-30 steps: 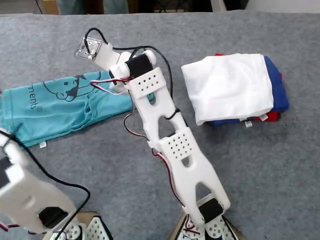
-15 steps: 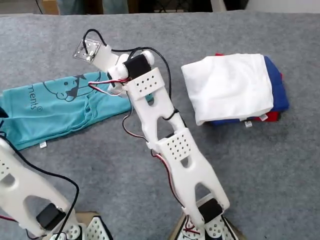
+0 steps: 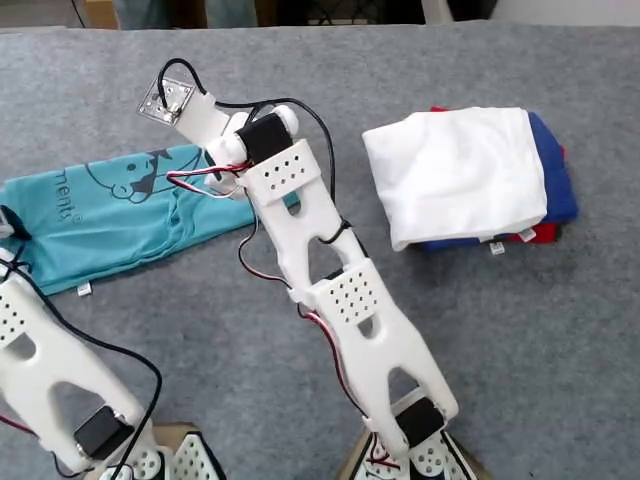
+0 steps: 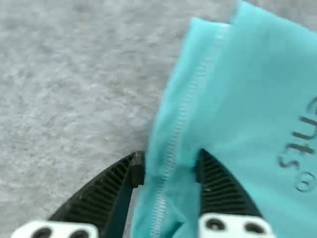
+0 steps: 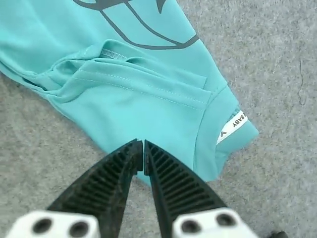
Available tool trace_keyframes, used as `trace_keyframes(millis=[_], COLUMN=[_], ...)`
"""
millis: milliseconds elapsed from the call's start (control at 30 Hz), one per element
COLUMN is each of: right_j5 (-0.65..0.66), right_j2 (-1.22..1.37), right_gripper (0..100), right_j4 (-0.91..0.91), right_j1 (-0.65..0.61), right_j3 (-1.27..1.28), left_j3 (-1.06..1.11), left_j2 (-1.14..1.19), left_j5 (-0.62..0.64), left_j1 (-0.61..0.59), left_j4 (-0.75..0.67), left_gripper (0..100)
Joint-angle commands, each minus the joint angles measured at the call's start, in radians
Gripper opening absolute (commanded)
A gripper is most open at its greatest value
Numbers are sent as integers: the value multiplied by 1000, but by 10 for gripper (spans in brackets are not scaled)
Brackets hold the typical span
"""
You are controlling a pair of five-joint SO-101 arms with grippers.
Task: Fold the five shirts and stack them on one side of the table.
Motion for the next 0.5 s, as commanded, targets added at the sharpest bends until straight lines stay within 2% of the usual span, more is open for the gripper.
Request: trace_keyframes(millis=[0,67,367,467], right_j5=[-8,-8,-29,-29], right_j2=[-76,-76,-185,-225], right_gripper=[15,15,15,15], right_j4=[8,8,9,8], right_j1=[-14,-11,48,98], right_j3=[-50,-50,-48,-48], left_j3=[-41,-74,-91,-68], left_j2=[-3,-6,-78,-161], left_j5=[-75,-89,-51,25], left_j1=[8,35,153,213], left_j4=[94,152,153,153], left_gripper=[27,33,28,28])
